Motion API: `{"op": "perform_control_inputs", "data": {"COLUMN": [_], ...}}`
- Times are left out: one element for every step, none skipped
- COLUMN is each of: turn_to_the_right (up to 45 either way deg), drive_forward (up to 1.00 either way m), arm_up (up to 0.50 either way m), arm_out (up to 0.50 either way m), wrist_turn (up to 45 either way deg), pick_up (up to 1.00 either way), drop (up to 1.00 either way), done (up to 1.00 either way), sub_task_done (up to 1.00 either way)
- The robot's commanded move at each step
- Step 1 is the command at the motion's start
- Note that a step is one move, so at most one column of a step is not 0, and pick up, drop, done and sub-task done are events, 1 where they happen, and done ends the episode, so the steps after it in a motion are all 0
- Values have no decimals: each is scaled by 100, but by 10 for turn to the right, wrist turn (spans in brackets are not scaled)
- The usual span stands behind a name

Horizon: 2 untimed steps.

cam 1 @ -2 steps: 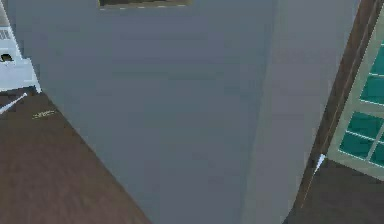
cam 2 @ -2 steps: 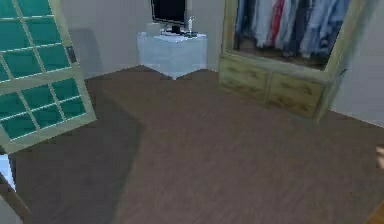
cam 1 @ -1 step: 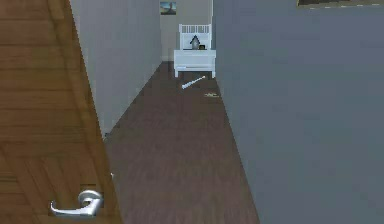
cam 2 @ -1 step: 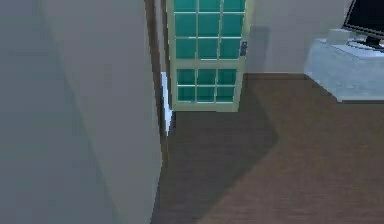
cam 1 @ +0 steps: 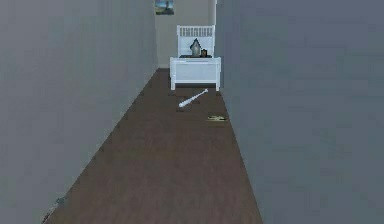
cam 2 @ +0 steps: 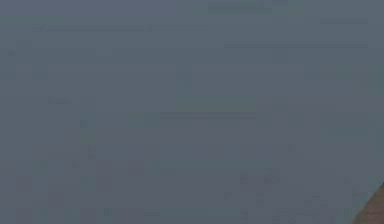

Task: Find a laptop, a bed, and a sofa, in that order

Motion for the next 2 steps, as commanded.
{"op": "perform_control_inputs", "data": {"turn_to_the_right": [0, 0], "drive_forward": [100, 100], "arm_up": [0, 0], "arm_out": [0, 0], "wrist_turn": [0, 0], "pick_up": [0, 0], "drop": [0, 0], "done": [0, 0], "sub_task_done": [0, 0]}}
